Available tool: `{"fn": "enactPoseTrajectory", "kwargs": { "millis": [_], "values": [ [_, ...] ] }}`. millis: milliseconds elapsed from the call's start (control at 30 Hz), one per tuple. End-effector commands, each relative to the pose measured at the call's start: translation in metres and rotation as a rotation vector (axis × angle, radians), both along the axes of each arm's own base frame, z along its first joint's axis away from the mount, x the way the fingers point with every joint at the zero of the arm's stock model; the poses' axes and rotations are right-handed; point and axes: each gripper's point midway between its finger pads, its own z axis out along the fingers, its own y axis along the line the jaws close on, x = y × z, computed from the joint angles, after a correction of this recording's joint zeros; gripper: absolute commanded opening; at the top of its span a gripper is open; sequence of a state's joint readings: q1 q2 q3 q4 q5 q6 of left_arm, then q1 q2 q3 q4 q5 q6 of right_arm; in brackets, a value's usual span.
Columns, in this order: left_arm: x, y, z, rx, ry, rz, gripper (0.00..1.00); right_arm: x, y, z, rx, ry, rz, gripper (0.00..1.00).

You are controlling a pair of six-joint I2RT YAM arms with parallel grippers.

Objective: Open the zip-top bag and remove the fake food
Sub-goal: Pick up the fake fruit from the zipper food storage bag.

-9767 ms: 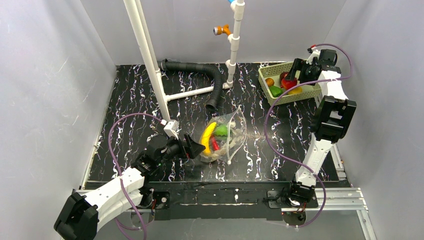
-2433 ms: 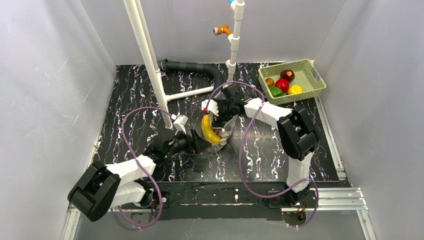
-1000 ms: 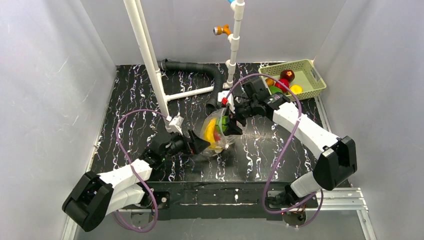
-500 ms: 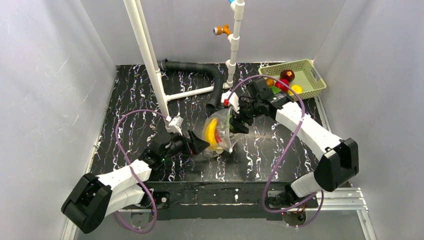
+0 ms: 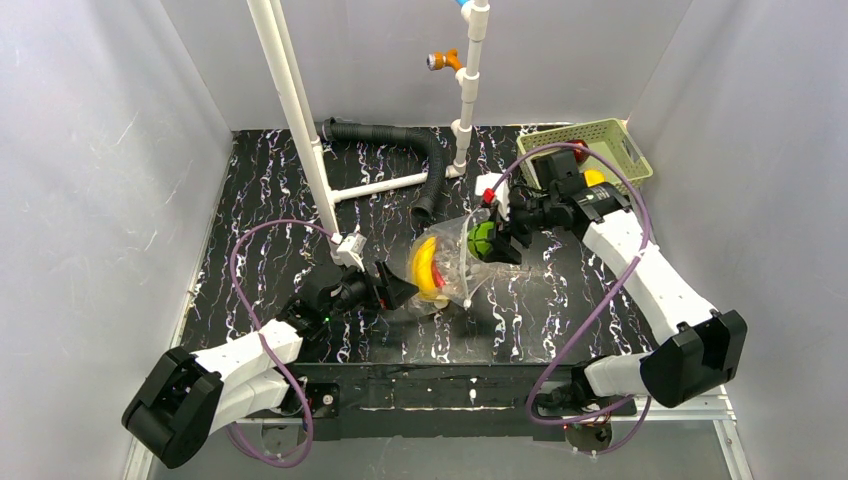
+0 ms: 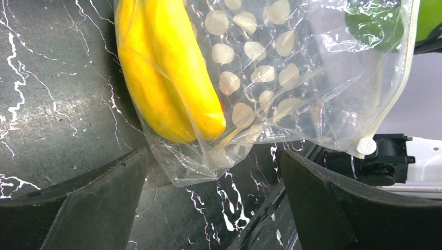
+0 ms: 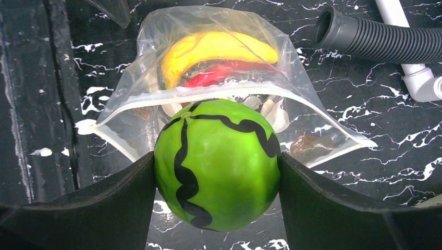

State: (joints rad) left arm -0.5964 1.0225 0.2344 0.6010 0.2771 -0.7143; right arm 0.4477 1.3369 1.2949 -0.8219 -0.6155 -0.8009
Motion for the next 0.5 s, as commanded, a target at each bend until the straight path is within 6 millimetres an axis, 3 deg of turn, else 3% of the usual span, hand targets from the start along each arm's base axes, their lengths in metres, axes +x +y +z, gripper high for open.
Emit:
{"fn": "enactPoseTrajectory", "kwargs": {
  "millis": [0,467],
  "values": [
    [0.004,0.003,0.005,0.005,-0.03,0.012,0.98,-0.015,0.0,0.038,0.138,-0.011,0.061,0.32],
    [0.006,0.001,0.005,0.003,-0.025,0.014,0.98,0.015,-0.033,0.079,0.398,0.042,-0.098,0.32]
  ]
}}
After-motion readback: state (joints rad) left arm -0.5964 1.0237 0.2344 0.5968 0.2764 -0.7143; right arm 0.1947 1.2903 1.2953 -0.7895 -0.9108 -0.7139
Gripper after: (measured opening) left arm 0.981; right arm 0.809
